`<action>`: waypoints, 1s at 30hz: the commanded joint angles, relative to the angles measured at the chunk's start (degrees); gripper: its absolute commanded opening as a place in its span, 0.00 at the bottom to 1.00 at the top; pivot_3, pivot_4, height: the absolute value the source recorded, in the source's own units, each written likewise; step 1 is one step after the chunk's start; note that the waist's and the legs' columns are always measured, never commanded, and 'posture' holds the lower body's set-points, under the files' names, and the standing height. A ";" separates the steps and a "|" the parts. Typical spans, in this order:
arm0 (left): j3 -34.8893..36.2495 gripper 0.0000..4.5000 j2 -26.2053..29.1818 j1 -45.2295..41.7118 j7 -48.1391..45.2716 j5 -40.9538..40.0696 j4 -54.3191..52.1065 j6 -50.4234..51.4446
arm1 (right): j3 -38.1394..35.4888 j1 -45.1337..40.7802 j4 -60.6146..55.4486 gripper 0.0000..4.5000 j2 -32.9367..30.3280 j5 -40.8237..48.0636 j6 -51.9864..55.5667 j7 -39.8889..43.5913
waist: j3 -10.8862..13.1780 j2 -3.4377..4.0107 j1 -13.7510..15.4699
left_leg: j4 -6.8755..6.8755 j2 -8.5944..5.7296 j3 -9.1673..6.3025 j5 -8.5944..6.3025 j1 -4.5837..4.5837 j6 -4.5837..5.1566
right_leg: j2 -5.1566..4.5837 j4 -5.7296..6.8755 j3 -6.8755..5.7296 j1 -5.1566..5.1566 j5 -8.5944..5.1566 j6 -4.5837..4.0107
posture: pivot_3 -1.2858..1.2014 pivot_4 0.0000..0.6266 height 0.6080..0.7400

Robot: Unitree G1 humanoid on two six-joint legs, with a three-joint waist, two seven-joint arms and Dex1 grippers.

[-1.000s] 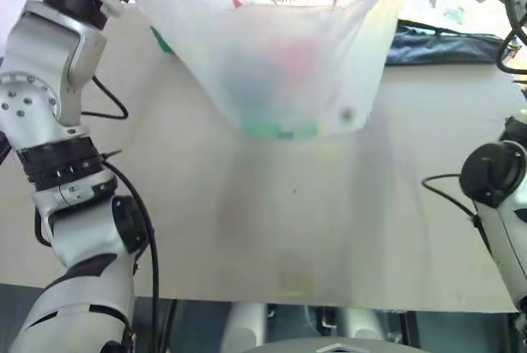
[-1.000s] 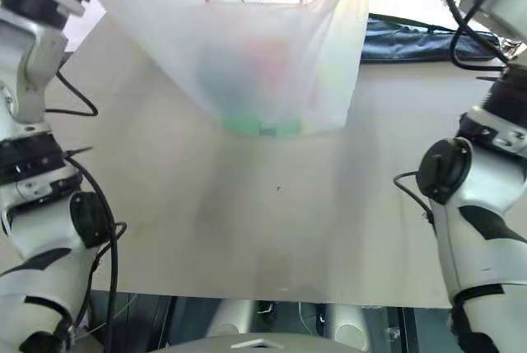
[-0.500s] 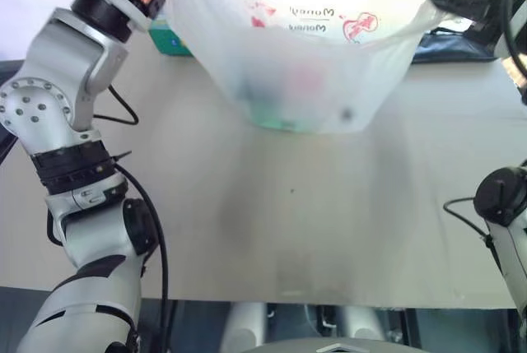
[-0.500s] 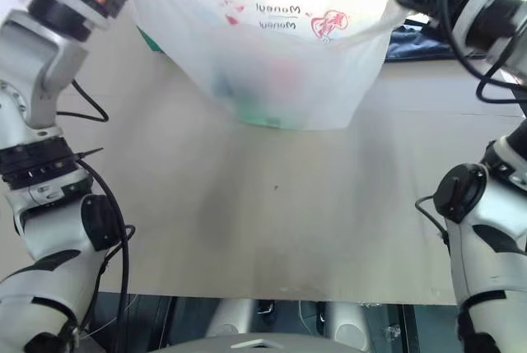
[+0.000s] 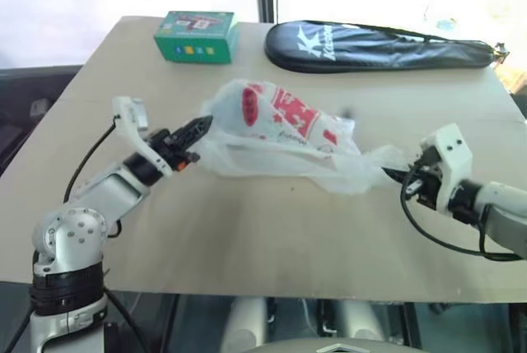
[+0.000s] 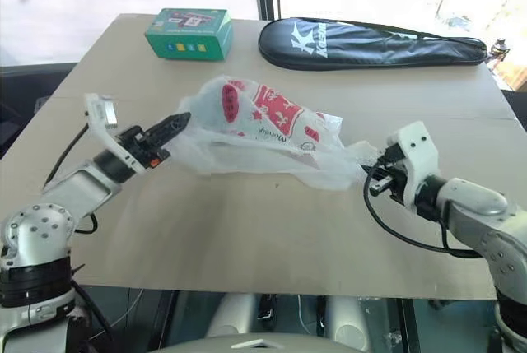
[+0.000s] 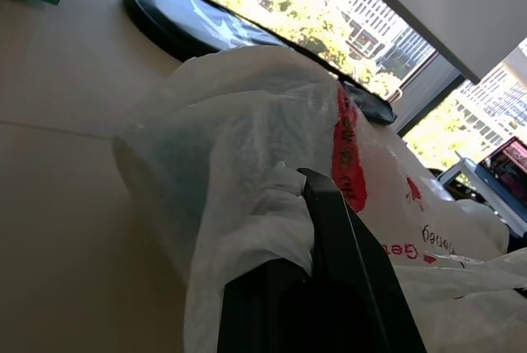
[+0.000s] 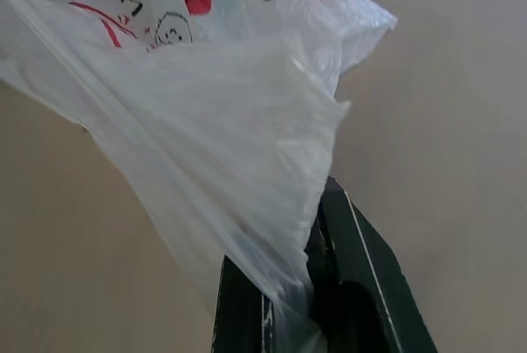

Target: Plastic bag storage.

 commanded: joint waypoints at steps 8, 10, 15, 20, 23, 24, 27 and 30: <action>6.63 0.19 3.71 8.73 -11.36 0.74 -8.94 -0.21 | -7.05 5.86 -5.62 0.52 0.69 8.69 -13.83 11.50 | 0.00 -0.02 -0.35 | -0.02 0.03 -0.09 0.00 -0.08 0.01 | -0.07 -0.01 -0.01 -0.03 0.01 -0.02 | 0.52 0.24 1.00; 8.15 0.37 3.24 12.24 -12.68 0.56 -13.16 -1.17 | -10.96 9.84 -6.46 0.71 0.35 11.07 -15.05 13.71 | 0.00 -0.03 -0.03 | -0.02 0.02 -0.13 -0.02 -0.11 0.02 | -0.12 -0.04 -0.06 -0.02 0.01 -0.02 | 0.52 0.24 1.00; 12.42 0.64 4.19 27.88 -20.34 6.57 -22.44 -4.80 | -23.04 26.09 -10.95 0.99 0.70 12.46 -20.42 22.13 | -0.03 0.00 0.66 | -0.21 0.00 -0.13 -0.04 -0.07 0.06 | -0.14 -0.29 -0.06 0.04 0.00 -0.02 | 0.52 0.24 1.00; 12.81 0.64 1.70 37.28 -24.61 13.98 -21.77 -10.97 | -27.11 35.94 -10.99 0.99 2.13 9.60 -26.70 28.60 | -0.25 0.07 0.87 | -0.24 0.06 -0.15 -0.35 0.29 0.04 | -0.12 -0.36 -0.09 0.34 -0.09 -0.12 | 0.52 0.24 1.00; 12.63 0.64 -0.04 39.61 -23.75 17.27 -20.86 -13.31 | -26.38 39.36 -9.96 0.99 3.05 6.85 -30.93 31.51 | -0.29 0.10 0.86 | -0.34 0.08 -0.12 -0.38 0.49 0.04 | -0.15 -0.49 -0.04 0.50 -0.15 -0.24 | 0.52 0.24 1.00; 12.05 0.64 -0.65 40.21 -24.26 18.44 -20.68 -14.51 | -25.68 39.66 -9.20 0.99 3.63 6.00 -32.18 31.77 | -0.33 0.06 0.85 | -0.35 0.09 -0.12 -0.38 0.49 0.04 | -0.17 -0.50 -0.03 0.50 -0.15 -0.24 | 0.52 0.24 1.00; 11.39 0.64 -6.45 41.42 -30.28 23.61 -16.84 -27.09 | -23.33 40.48 -5.76 0.99 7.36 0.08 -38.79 32.22 | -0.64 0.01 0.86 | -0.41 0.10 -0.13 -0.38 0.48 0.04 | -0.22 -0.63 -0.04 0.50 -0.14 -0.26 | 0.52 0.24 1.00; 12.83 0.64 -9.45 41.83 -36.75 24.13 -12.39 -34.77 | -21.40 39.92 -1.82 0.99 10.32 -1.73 -43.53 33.94 | -0.77 0.08 0.77 | -0.52 0.09 -0.11 -0.44 0.41 0.12 | -0.23 -0.89 -0.05 0.49 -0.12 -0.29 | 0.52 0.24 1.00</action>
